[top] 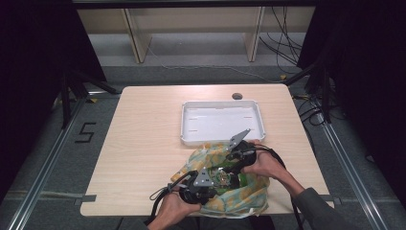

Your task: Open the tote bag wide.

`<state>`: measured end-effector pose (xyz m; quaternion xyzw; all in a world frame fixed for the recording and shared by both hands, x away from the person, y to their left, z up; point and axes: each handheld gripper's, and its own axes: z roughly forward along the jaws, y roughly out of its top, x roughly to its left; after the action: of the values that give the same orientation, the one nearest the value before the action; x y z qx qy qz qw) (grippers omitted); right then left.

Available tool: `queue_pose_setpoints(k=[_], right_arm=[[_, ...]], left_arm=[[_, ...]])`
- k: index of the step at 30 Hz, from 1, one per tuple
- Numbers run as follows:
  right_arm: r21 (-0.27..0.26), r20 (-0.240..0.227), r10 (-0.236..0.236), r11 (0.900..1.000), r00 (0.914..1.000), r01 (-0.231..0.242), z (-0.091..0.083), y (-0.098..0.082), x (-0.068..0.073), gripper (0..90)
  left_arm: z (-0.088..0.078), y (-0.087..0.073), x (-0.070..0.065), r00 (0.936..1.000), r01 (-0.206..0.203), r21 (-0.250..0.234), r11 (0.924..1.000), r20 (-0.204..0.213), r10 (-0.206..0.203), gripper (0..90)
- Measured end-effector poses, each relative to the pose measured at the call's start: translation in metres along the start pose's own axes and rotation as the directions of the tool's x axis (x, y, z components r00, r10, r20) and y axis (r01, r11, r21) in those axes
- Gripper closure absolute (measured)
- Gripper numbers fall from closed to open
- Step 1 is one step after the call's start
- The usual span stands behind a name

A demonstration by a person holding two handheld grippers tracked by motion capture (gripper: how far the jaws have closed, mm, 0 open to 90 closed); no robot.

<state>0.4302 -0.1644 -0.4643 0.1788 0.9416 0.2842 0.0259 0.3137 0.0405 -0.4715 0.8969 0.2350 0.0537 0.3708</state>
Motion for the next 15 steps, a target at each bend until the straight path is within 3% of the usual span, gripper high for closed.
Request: queue_pose_setpoints(k=[1,2,3,4,6,9,10,11,13,14,15], right_arm=[[0.002,0.001,0.009,1.0,1.0,-0.009,0.0,0.0,-0.001,44.8],[-0.007,-0.007,0.008,1.0,0.9999,-0.008,0.001,0.0,-0.002,44.9],[-0.008,-0.007,0.011,1.0,0.9999,-0.011,0.001,0.0,-0.003,44.9],[-0.01,-0.012,0.015,1.0,0.9998,-0.015,0.002,0.0,-0.003,44.8],[-0.006,-0.013,0.017,1.0,0.9998,-0.017,0.002,0.0,-0.005,44.6],[-0.012,-0.029,0.022,1.0,0.9993,-0.022,0.004,-0.001,-0.006,44.7],[0.0,-0.033,0.048,0.999,0.9983,-0.048,0.004,-0.001,-0.006,44.8],[-0.003,-0.038,0.028,1.0,0.9989,-0.028,0.006,-0.001,-0.007,44.9],[0.006,-0.039,0.036,0.999,0.9986,-0.036,0.007,-0.001,-0.006,45.0],[0.006,-0.04,0.036,0.999,0.9985,-0.036,0.007,-0.001,-0.006,45.0],[0.014,-0.042,0.04,0.999,0.9984,-0.039,0.007,-0.001,-0.006,44.9]], left_arm=[[-0.003,0.001,0.004,0.9984,-0.056,0.046,0.9974,0.0,0.056,89.2],[-0.002,0.0,0.003,0.9992,-0.039,0.036,0.9986,-0.001,0.04,89.1],[0.001,-0.001,0.001,1.0,0.003,0.001,1.0,-0.006,-0.003,89.1],[0.002,-0.001,0.0,0.9998,0.02,0.0,0.9998,-0.002,-0.02,89.1],[0.002,-0.001,0.002,1.0,-0.007,0.006,1.0,-0.003,0.007,89.2],[0.005,-0.001,0.0,0.9999,0.012,0.008,0.9999,0.001,-0.012,89.1],[0.005,-0.001,0.0,1.0,0.0,0.013,0.9999,-0.003,0.0,89.1],[0.004,0.0,0.002,0.9994,-0.034,0.037,0.9988,0.002,0.033,89.1],[0.007,0.0,0.002,0.9993,-0.038,0.054,0.9978,0.005,0.038,89.1],[0.009,0.0,0.001,0.9996,-0.028,0.033,0.9991,0.001,0.028,89.1],[0.008,0.001,0.003,0.9984,-0.056,0.061,0.9966,0.003,0.056,89.1]])
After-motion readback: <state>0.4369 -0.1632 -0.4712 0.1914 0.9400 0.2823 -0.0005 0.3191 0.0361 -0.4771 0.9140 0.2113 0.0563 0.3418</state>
